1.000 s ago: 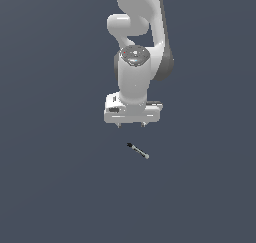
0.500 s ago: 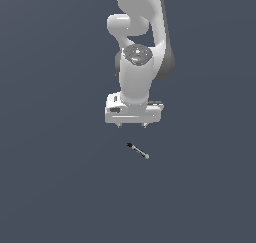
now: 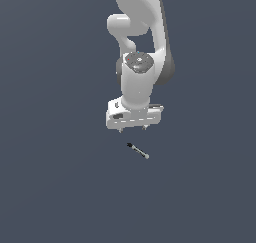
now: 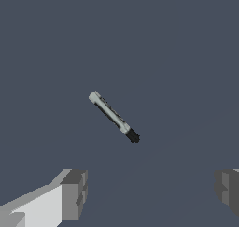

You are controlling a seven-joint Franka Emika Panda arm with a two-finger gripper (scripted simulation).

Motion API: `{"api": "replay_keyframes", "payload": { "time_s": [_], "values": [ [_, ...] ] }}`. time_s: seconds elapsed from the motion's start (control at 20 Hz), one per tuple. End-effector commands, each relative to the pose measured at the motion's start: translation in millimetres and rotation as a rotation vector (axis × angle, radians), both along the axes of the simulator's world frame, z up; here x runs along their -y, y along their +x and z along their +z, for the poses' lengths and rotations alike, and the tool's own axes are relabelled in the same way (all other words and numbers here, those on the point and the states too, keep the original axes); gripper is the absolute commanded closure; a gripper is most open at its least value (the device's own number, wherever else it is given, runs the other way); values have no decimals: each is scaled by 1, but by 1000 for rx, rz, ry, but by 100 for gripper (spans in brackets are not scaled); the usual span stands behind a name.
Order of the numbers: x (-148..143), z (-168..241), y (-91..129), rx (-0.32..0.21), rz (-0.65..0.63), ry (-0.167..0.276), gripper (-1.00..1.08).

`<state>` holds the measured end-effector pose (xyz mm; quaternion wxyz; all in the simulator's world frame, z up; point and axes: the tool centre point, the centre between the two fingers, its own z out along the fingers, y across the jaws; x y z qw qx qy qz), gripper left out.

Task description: Pick up the object and move it to a goal position.

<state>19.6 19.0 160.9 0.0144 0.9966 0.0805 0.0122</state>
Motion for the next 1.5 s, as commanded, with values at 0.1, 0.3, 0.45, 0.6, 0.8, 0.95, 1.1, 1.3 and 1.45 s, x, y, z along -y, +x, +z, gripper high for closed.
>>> {"api": "replay_keyframes", "payload": {
  "time_s": [0.1, 0.3, 0.45, 0.6, 0.8, 0.95, 1.1, 1.3, 1.45],
  "values": [
    [-3, -13, 4, -7, 99, -3, -92],
    [-7, -27, 9, -14, 213, -5, -92],
    [-10, -39, 12, -19, 302, -4, -92],
    [-13, -50, 16, -24, 390, -3, -92],
    [-17, -65, 19, -29, 507, 0, -92],
    [-20, -76, 22, -32, 586, 4, -92],
    [-23, -84, 23, -34, 650, 7, -92],
    [-26, -93, 25, -35, 715, 11, -92],
    [-27, -98, 26, -35, 748, 13, -92]
  ]
}}
